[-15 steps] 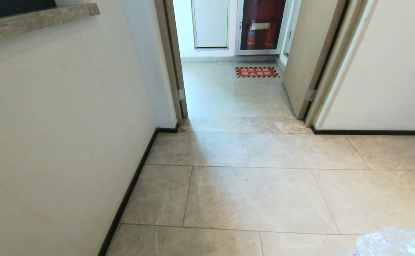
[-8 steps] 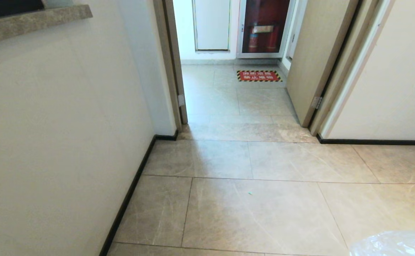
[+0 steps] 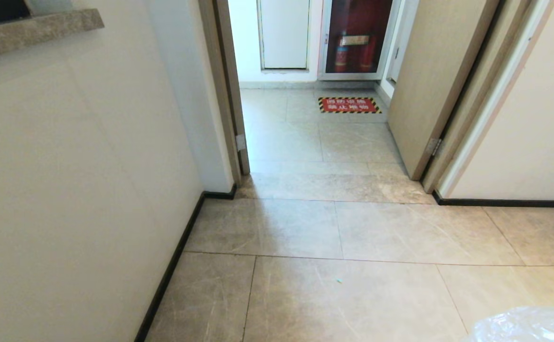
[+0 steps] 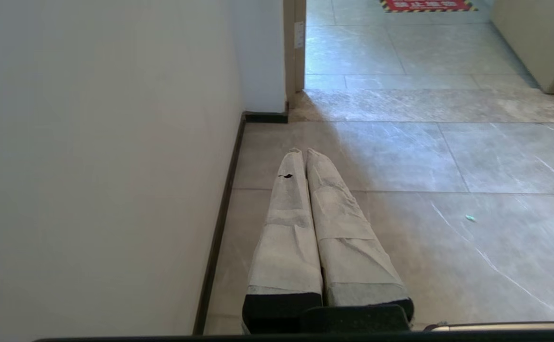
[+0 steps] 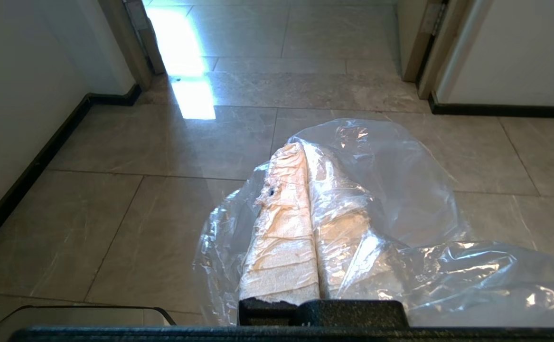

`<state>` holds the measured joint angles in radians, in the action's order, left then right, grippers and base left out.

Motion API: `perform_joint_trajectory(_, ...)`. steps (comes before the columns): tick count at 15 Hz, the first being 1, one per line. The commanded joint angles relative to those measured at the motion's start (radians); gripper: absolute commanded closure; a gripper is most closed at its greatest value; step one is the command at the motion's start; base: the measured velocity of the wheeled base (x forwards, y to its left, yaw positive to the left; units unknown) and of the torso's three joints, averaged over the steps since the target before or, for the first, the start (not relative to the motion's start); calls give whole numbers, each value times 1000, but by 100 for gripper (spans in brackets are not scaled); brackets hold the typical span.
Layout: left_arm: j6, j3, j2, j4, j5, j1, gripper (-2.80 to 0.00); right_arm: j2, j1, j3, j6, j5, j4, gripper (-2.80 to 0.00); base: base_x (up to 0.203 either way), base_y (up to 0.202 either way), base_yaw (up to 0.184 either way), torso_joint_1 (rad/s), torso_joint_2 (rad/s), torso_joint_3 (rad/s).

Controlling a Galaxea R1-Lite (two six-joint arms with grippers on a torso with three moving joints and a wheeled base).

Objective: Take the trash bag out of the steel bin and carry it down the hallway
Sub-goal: Put the trash bag at the door

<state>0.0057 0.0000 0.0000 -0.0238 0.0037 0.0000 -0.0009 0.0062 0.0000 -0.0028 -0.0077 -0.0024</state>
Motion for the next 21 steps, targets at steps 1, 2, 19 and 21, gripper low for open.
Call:
perform_joint_trajectory(1,0,11,0,-1,1,0,0,1,0,0,0,0,-1,0,192,0,0,7,-2,2)
perform_joint_trajectory(2,0,11,0,-1,1,0,0,1,0,0,0,0,-1,0,193,0,0,2,0,5)
perform_joint_trajectory(19,2,11,0,1,1,0,0,1,-1,0,0,0,-1,0,191,0,1,3,2,2)
perform_joint_trajectory(21,3,12,0,1,1,0,0,1,0,0,0,0,-1,0,49,0,3,2,4,1)
